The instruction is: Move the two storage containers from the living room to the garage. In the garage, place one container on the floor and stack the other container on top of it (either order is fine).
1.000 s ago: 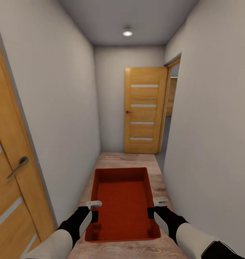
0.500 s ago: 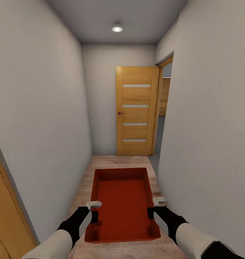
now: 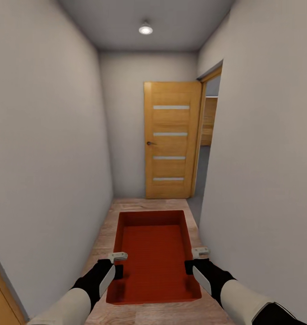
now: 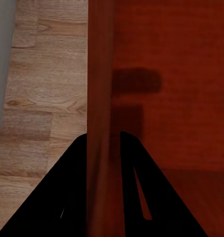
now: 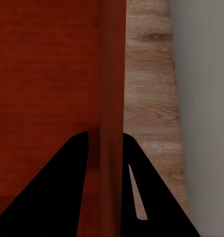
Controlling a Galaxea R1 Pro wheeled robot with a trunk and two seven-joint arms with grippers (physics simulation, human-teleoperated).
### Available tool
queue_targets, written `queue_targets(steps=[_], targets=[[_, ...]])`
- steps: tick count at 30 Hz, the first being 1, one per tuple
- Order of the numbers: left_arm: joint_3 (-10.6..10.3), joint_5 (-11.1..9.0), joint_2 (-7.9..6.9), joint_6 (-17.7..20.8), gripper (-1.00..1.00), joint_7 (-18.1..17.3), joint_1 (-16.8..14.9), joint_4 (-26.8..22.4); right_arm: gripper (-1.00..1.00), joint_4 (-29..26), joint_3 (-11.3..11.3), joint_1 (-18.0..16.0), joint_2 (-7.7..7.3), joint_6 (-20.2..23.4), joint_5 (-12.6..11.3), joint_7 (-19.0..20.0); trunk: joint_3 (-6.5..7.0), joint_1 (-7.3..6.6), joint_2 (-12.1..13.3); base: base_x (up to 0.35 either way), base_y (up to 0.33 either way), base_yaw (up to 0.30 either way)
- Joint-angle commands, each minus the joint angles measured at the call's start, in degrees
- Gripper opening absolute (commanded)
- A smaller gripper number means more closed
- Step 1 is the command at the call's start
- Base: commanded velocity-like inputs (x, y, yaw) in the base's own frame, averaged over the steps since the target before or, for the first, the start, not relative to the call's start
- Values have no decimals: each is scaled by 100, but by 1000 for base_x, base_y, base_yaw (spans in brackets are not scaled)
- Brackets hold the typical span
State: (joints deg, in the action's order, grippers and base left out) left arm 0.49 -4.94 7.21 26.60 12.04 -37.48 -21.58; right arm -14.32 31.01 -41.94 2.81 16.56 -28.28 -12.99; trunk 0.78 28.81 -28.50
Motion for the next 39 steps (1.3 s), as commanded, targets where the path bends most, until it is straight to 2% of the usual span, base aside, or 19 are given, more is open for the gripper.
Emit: queue_targets(steps=[1,39], targets=[[-33,81,-239,47,-100,61,4,84,-100,-27,45,-7,-5,-153,25,-40,-1,5,-3,323,0,0],[-32,81,-245,47,-100,61,4,84,-100,-27,45,-7,-9,-153,25,-40,-1,5,-3,323,0,0]])
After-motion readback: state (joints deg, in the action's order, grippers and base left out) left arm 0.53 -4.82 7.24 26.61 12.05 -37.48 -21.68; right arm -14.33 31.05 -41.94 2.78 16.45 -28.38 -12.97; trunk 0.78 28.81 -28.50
